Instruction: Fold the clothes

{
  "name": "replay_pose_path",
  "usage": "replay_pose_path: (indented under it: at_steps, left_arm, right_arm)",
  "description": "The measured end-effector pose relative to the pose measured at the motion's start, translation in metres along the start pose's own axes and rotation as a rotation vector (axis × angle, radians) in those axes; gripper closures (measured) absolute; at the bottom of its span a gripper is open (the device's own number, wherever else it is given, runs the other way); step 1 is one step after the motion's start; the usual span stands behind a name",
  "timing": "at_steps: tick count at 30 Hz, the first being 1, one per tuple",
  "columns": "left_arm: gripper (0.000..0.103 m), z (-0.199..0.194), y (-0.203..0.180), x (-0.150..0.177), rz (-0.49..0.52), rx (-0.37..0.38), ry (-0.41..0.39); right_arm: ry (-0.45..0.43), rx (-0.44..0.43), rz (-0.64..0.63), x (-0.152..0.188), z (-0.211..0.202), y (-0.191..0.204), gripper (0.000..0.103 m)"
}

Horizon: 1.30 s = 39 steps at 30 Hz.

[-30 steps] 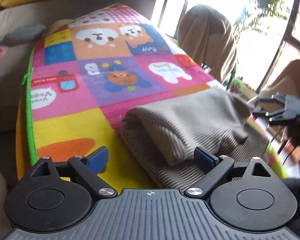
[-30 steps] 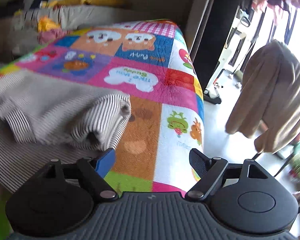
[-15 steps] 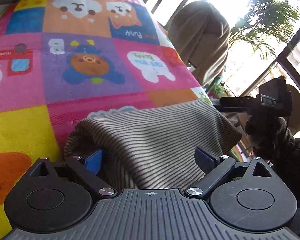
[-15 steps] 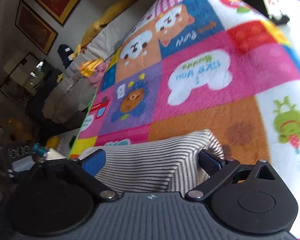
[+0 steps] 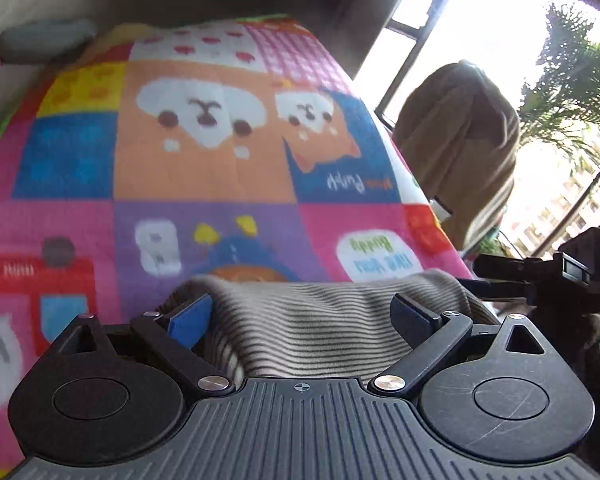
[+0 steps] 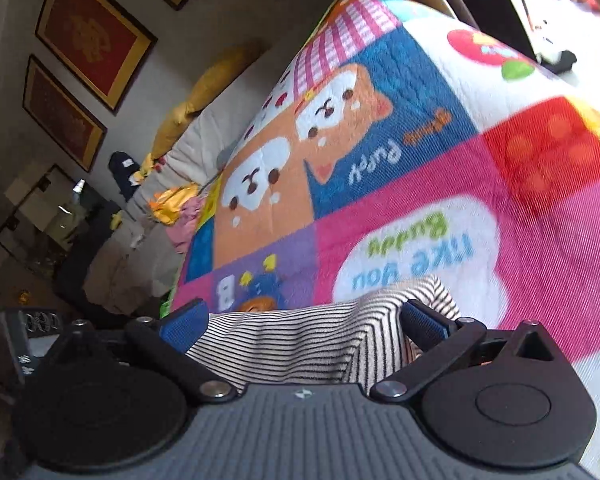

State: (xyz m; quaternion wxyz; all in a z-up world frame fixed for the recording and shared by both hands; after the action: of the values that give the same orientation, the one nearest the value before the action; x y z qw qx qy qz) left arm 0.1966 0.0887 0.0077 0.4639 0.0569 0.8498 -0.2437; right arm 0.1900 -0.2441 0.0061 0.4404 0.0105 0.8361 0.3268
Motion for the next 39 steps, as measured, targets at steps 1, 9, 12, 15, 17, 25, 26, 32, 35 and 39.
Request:
replay_pose_path:
  at_steps: [1, 9, 12, 15, 17, 25, 26, 32, 35, 39]
  left_arm:
    - [0.005, -0.002, 0.0, -0.002, 0.022, -0.01, -0.008]
    - [0.004, -0.021, 0.012, 0.066, 0.282, -0.2, 0.116]
    - [0.004, -0.031, 0.015, 0.075, 0.233, -0.201, 0.109]
    - [0.004, -0.036, 0.018, 0.077, 0.223, -0.206, 0.1]
    - [0.003, -0.037, 0.018, 0.079, 0.226, -0.208, 0.094]
    - [0.003, -0.045, 0.014, 0.092, 0.289, -0.235, 0.077]
    - [0.003, -0.047, 0.012, 0.094, 0.291, -0.236, 0.075]
    - [0.003, -0.058, 0.001, 0.099, 0.269, -0.151, 0.108]
    - [0.004, -0.073, -0.013, 0.093, 0.205, -0.008, 0.08]
    - [0.004, -0.082, -0.021, 0.069, 0.113, 0.095, -0.009]
  right_arm:
    - [-0.014, 0.043, -0.068, -0.002, -0.002, 0.003, 0.0]
    - [0.027, 0.34, -0.418, 0.052, -0.038, -0.005, 0.0]
    - [0.044, 0.397, -0.384, 0.069, -0.054, -0.015, 0.0]
    - [0.029, 0.424, -0.399, 0.077, -0.063, -0.01, 0.0]
    - [0.012, 0.448, -0.431, 0.082, -0.064, -0.006, 0.0]
    - [-0.02, 0.52, -0.464, 0.088, -0.062, 0.006, 0.0]
    - [-0.005, 0.521, -0.474, 0.09, -0.06, 0.009, 0.0]
    - [0.002, 0.542, -0.526, 0.097, -0.06, 0.017, 0.0]
    - [-0.022, 0.514, -0.506, 0.1, -0.063, 0.012, 0.0]
    - [-0.043, 0.496, -0.476, 0.101, -0.064, 0.009, 0.0]
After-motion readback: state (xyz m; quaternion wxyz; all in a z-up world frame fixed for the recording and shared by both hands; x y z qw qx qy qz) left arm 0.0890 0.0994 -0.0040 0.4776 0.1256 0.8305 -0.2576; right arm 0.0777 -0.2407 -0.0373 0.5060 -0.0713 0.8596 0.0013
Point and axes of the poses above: each gripper's, at about its wrist camera, not at the fingertips, and z roughly the way its jaws point, y to its left, x to its underside, the point moved 6 cm from there along z, roughly the way its jaws point, and after that the axes turned 10 degrees about -y, right-handed, at the moved point
